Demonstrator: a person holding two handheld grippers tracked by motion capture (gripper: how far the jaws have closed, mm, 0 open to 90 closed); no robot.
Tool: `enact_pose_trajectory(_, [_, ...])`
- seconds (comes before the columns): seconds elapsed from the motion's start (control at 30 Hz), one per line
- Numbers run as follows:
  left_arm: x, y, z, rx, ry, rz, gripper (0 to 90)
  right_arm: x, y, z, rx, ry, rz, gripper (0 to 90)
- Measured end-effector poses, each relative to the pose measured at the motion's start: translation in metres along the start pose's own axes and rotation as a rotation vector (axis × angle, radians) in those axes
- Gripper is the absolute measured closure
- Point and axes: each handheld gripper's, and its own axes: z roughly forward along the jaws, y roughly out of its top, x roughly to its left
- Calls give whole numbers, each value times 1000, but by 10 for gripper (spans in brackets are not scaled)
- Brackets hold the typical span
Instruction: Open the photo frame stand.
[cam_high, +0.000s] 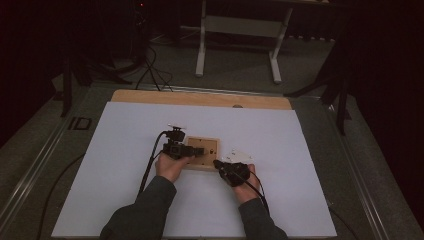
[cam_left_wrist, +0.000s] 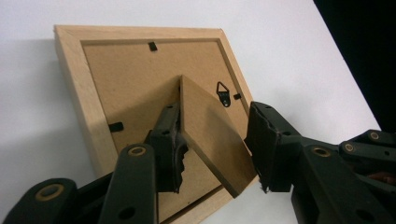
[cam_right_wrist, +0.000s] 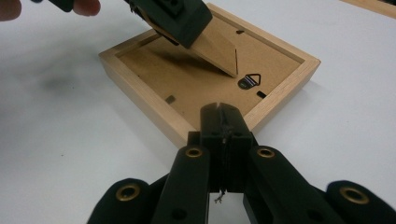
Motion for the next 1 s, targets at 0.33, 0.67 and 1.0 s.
enact_pose_trajectory(0.33, [-2,1,0,9,21,15,597,0,0,0,0,-1,0,890])
enact_pose_trajectory(0.67, [-1,1,1,14,24,29,599,0,0,0,0,0,0,890])
enact_pose_trajectory(1.0, [-6,-1,-1,9,45,67,599,-1,0,-1,2,20,9,819])
